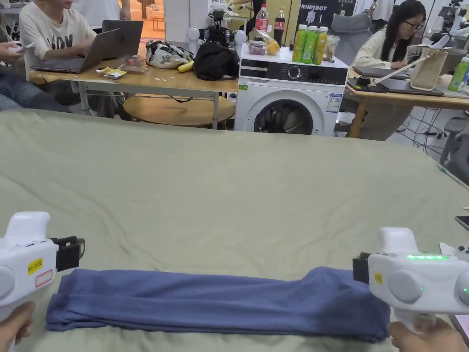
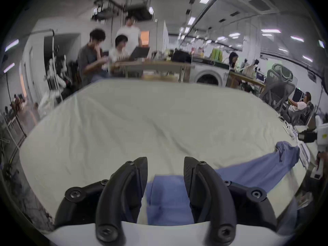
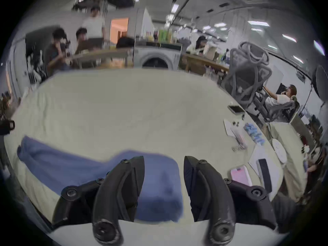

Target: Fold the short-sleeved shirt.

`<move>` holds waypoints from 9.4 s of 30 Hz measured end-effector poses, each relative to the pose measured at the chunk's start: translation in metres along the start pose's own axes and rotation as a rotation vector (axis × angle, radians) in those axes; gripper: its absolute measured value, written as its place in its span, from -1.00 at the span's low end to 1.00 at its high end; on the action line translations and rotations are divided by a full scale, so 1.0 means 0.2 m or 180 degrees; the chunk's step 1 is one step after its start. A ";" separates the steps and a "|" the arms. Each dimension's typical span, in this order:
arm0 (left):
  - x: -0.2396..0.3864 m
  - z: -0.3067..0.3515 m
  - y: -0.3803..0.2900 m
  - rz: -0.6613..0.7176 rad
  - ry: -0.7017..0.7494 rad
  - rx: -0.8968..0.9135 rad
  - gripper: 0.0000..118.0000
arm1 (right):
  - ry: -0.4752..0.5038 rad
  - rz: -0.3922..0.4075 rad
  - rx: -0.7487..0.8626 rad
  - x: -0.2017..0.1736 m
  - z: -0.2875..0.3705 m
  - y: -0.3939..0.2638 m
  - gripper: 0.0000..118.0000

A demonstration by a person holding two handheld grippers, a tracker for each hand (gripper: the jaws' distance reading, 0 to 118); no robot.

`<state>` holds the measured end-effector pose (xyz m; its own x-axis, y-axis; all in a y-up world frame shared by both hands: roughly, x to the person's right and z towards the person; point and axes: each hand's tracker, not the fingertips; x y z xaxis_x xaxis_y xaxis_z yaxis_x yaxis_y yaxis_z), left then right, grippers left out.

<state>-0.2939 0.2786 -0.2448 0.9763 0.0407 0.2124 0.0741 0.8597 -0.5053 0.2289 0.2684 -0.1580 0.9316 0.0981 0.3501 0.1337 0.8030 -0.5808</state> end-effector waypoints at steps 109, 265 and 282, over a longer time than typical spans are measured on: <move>0.57 -0.72 -0.05 0.1621 -0.1770 -0.2241 -0.22 | 0.0607 -0.0039 0.1107 -0.57 0.01 -0.06 -1.00; 1.13 -0.75 -0.06 0.1067 -0.2536 -0.2235 -0.90 | 0.0432 -0.0096 0.0978 -0.29 0.06 -0.15 -1.00; 1.06 -0.58 0.00 0.0557 -0.2257 -0.1493 -1.00 | 0.0392 -0.0173 0.1089 -0.32 0.02 -0.12 -1.00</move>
<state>-0.0633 0.2282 -0.2968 0.6359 0.5949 0.4917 0.1632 0.5190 -0.8390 0.1644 0.2449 -0.1642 0.9627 -0.0048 0.2706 0.0827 0.9572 -0.2772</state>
